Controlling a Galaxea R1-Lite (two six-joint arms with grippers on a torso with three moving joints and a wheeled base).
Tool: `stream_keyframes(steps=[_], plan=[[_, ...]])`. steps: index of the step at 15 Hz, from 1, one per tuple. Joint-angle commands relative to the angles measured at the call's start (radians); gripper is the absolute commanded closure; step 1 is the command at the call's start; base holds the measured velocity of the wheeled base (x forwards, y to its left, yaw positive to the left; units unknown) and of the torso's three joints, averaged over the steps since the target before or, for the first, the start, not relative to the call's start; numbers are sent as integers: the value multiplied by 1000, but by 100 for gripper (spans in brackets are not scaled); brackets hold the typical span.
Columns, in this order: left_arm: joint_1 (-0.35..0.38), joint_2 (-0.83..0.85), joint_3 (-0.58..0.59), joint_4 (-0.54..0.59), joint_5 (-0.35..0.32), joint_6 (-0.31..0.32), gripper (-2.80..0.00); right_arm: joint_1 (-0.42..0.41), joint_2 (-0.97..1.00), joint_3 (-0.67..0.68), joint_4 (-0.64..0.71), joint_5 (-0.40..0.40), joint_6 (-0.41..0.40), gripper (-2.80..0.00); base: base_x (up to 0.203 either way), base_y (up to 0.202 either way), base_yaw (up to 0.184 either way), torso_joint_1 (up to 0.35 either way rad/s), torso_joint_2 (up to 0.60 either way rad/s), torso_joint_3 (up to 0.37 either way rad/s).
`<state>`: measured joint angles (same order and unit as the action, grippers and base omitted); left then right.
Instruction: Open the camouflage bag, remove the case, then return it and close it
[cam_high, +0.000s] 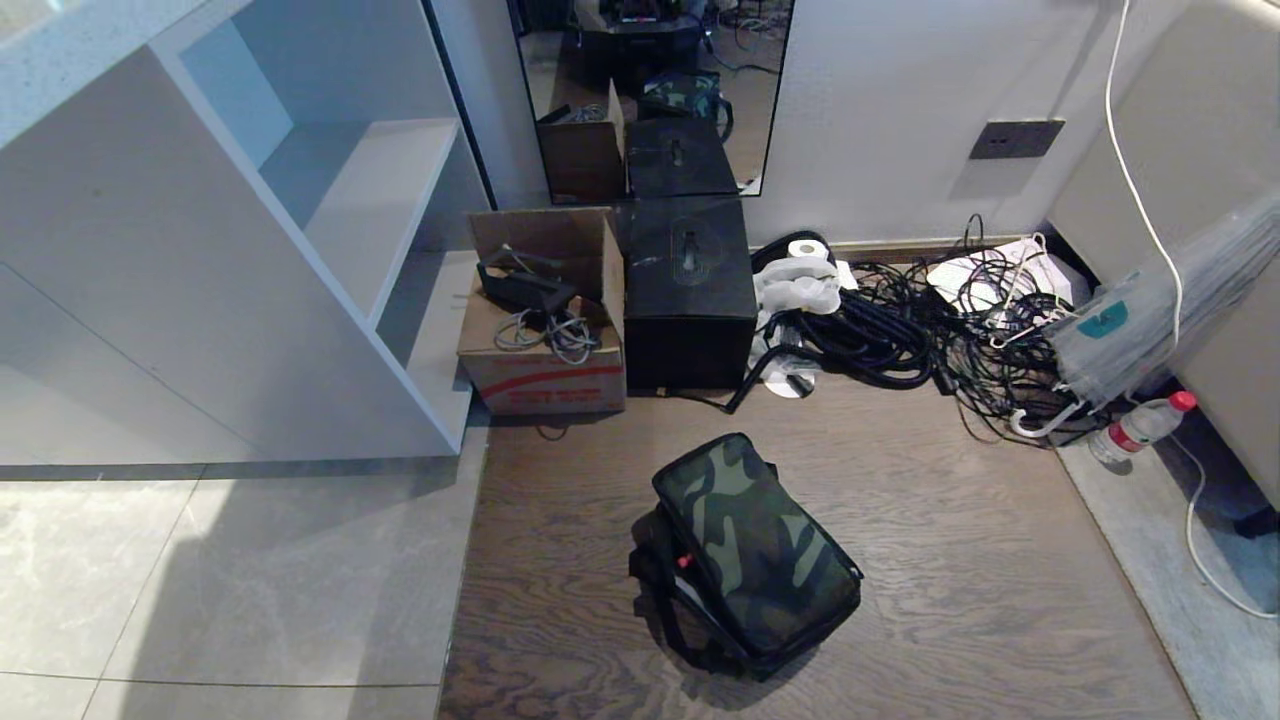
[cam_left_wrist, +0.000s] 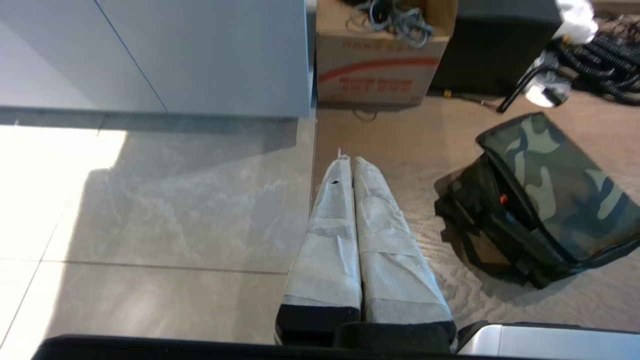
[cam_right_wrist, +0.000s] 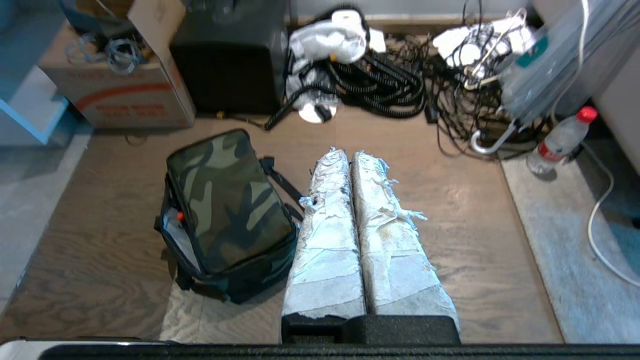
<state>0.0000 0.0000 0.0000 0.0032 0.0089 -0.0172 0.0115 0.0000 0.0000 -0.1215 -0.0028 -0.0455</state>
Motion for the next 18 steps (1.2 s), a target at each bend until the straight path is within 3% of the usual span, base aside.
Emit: stream_keyframes(steps=[1, 18], plan=[[0, 0, 0, 0, 0, -1, 0, 1, 3, 40, -1, 0, 0, 0, 0, 0, 0, 0, 4, 205], [0, 0, 0, 0, 0, -1, 0, 1, 3, 40, -1, 0, 0, 0, 0, 0, 0, 2, 2, 199]])
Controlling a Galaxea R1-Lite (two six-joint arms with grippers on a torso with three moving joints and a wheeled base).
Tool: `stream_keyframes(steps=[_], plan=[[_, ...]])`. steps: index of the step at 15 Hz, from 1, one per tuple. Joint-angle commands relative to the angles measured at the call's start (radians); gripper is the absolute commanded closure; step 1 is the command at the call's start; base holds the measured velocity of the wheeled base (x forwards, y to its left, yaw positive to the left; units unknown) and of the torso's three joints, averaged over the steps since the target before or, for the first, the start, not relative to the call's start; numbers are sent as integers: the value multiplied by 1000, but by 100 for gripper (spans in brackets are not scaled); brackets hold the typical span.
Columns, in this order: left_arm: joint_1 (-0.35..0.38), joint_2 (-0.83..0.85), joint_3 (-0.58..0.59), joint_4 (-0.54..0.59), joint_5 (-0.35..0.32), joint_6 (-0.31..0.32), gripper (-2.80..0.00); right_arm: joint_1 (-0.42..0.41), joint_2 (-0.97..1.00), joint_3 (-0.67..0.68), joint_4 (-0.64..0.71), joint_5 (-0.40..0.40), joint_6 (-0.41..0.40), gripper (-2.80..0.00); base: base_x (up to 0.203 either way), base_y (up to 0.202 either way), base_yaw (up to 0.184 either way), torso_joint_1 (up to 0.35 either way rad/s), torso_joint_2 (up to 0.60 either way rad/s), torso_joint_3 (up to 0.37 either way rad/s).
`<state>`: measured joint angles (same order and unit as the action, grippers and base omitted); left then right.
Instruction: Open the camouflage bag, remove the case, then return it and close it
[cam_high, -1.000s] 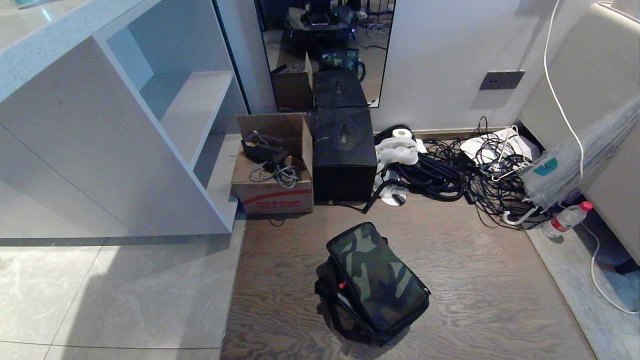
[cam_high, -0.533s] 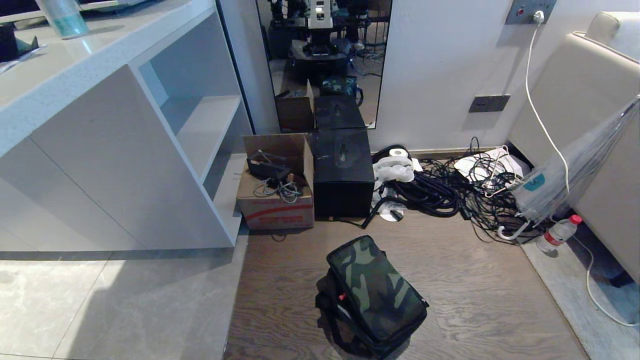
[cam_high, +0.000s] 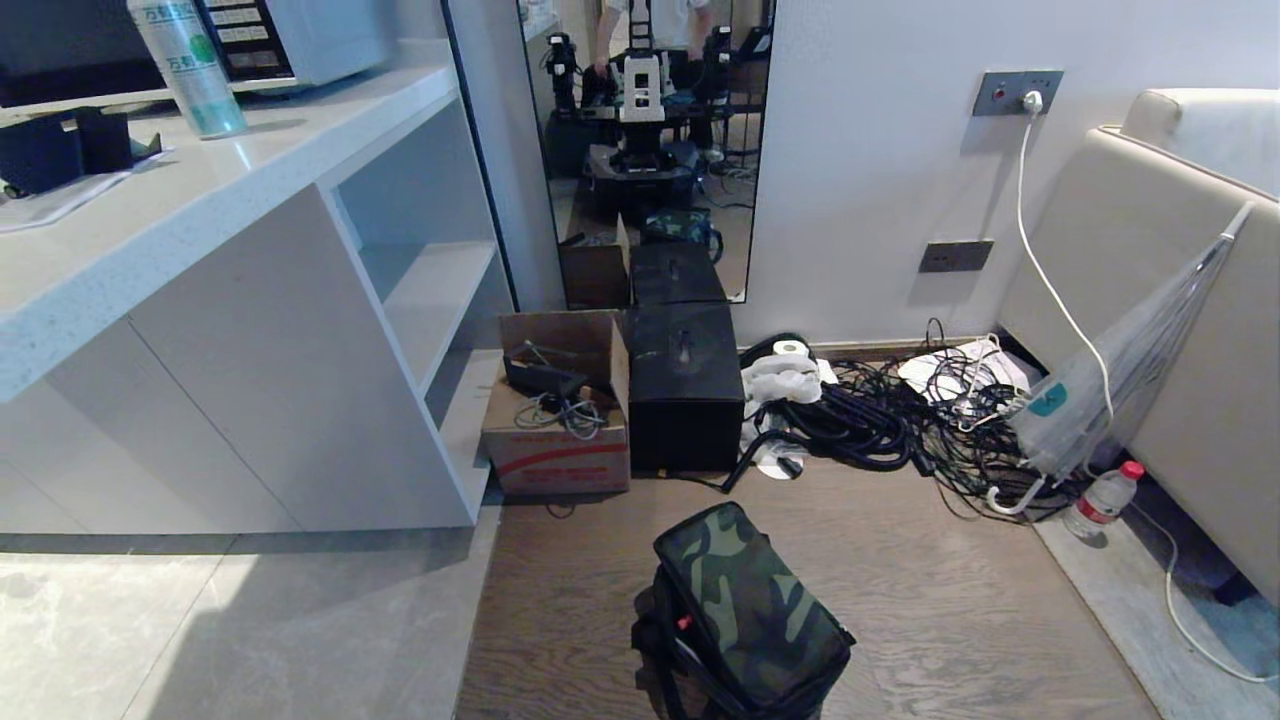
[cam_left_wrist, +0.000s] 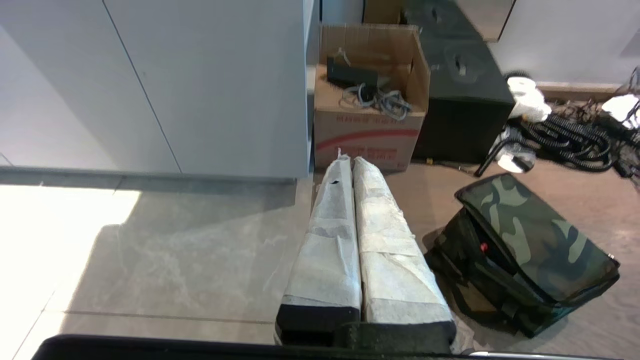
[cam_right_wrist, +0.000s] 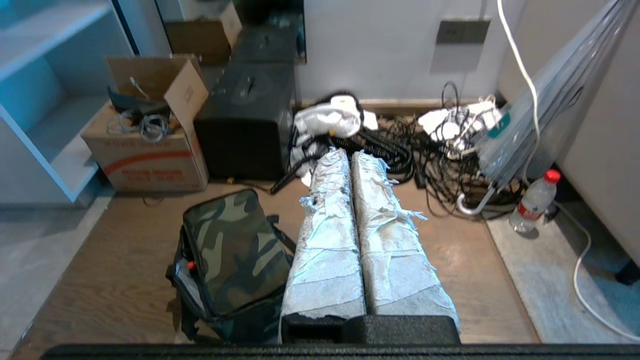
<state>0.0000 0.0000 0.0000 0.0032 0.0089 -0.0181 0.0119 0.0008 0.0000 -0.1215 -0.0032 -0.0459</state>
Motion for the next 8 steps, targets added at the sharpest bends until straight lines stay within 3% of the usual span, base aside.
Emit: stream_keyframes(steps=[1, 8], plan=[[0, 0, 0, 0, 0, 0, 0, 0, 2, 40, -1, 0, 0, 0, 0, 0, 0, 7, 7, 203], [0, 0, 0, 0, 0, 0, 0, 0, 2, 40, -1, 0, 0, 0, 0, 0, 0, 2, 5, 204]])
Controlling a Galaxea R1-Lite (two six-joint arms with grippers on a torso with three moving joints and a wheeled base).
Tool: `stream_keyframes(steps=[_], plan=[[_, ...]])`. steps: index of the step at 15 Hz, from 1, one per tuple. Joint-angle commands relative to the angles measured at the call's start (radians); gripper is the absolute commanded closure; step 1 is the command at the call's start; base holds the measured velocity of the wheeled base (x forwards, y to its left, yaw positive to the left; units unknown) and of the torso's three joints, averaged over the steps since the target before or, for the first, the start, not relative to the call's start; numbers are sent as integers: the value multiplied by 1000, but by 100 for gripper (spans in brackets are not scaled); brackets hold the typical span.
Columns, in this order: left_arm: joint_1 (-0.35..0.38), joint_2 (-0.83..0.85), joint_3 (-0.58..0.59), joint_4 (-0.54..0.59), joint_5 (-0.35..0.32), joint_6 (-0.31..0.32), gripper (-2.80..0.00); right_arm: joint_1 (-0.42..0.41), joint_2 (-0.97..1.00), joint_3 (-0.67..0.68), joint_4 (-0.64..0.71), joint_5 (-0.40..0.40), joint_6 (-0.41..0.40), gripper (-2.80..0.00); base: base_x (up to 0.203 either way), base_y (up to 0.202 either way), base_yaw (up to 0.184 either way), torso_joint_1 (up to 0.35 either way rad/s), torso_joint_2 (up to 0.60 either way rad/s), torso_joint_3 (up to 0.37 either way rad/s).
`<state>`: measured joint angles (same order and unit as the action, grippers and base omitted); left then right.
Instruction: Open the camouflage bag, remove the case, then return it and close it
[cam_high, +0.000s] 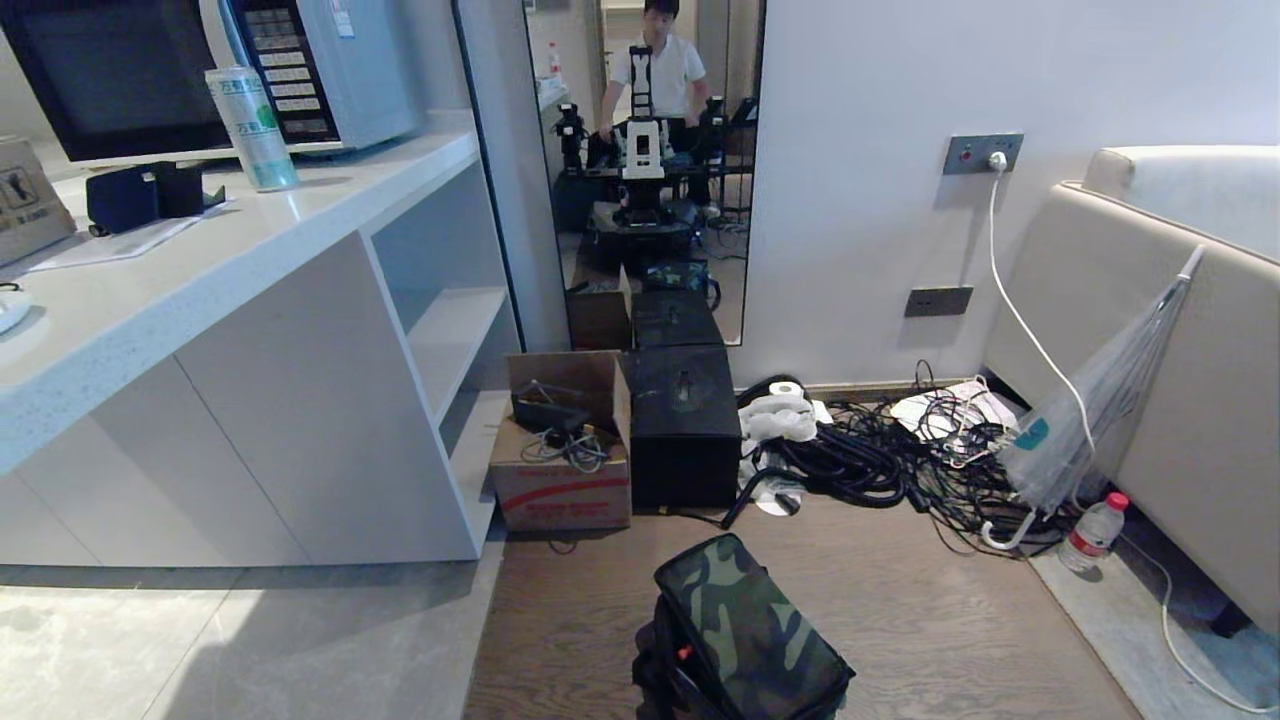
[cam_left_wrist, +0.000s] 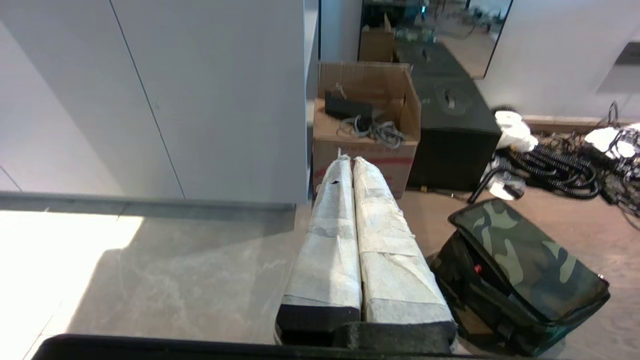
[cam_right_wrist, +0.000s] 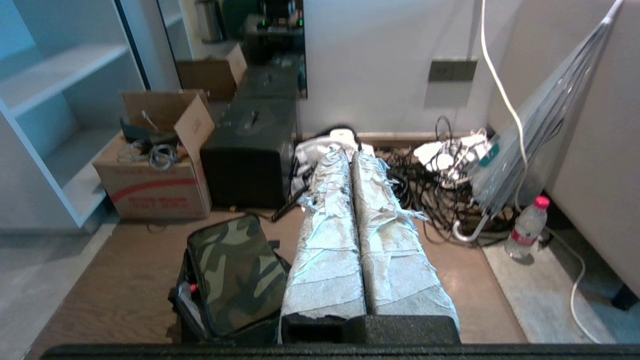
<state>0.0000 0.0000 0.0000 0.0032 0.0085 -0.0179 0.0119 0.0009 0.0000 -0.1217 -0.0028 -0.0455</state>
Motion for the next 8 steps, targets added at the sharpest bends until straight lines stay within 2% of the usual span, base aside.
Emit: stream_keyframes(steps=[1, 4, 8], plan=[[0, 0, 0, 0, 1, 0, 0, 0, 2, 40, -1, 0, 0, 0, 0, 0, 0, 2, 5, 198], [0, 0, 0, 0, 1, 1, 0, 0, 2, 40, -1, 0, 0, 0, 0, 0, 0, 2, 3, 91], [0, 0, 0, 0, 1, 1, 0, 0, 2, 40, -1, 0, 0, 0, 0, 0, 0, 1, 1, 7]])
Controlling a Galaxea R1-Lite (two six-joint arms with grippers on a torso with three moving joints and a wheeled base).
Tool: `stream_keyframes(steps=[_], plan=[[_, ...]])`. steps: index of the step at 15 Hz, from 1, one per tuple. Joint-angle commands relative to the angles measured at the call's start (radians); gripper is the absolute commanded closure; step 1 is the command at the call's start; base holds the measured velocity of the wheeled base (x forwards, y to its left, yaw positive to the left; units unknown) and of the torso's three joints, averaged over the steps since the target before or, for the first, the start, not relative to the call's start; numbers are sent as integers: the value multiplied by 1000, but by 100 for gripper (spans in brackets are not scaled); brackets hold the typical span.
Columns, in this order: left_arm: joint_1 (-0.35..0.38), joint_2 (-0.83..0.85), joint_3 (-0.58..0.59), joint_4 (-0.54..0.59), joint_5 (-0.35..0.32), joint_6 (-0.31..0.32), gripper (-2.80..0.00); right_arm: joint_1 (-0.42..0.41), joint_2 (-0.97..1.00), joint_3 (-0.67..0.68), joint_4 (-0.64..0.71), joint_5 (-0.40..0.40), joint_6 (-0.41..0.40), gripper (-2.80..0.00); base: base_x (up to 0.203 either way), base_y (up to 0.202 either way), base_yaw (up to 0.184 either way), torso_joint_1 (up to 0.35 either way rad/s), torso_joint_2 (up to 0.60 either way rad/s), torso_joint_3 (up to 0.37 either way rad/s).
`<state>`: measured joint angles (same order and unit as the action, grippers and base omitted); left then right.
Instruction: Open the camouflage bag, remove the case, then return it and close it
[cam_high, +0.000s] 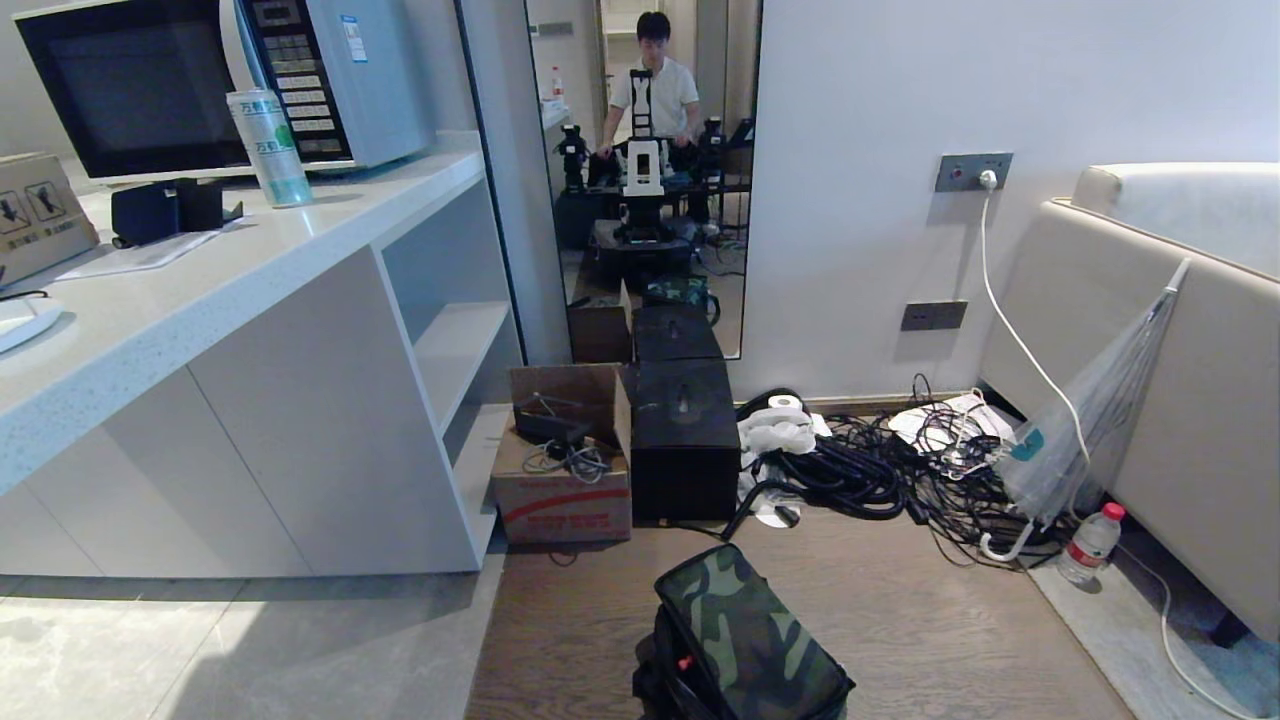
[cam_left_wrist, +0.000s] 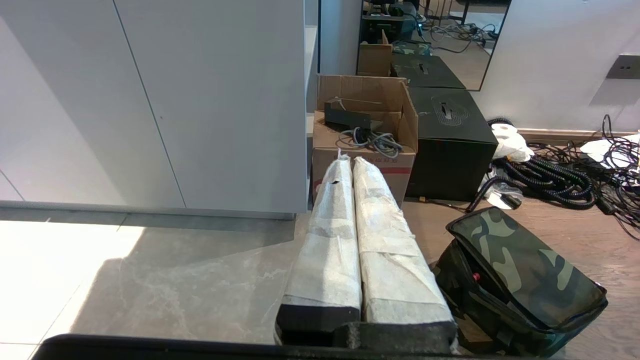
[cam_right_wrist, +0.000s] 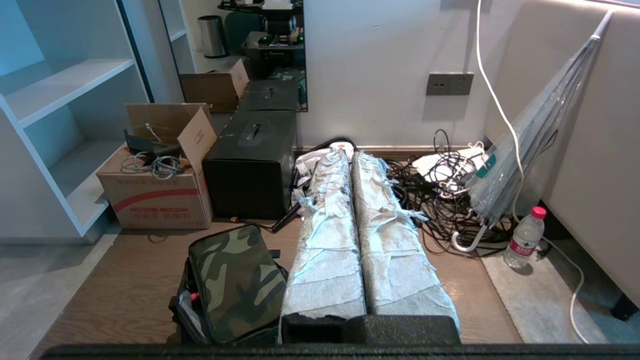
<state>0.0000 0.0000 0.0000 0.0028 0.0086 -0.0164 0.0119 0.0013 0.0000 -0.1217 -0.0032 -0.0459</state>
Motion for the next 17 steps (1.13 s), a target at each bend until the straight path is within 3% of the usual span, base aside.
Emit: stream_keyframes(steps=[1, 17], plan=[[0, 0, 0, 0, 1, 0, 0, 0, 2, 40, -1, 0, 0, 0, 0, 0, 0, 0, 0, 0], [0, 0, 0, 0, 1, 0, 0, 0, 2, 40, -1, 3, 0, 0, 0, 0, 0, 0, 0, 0]])
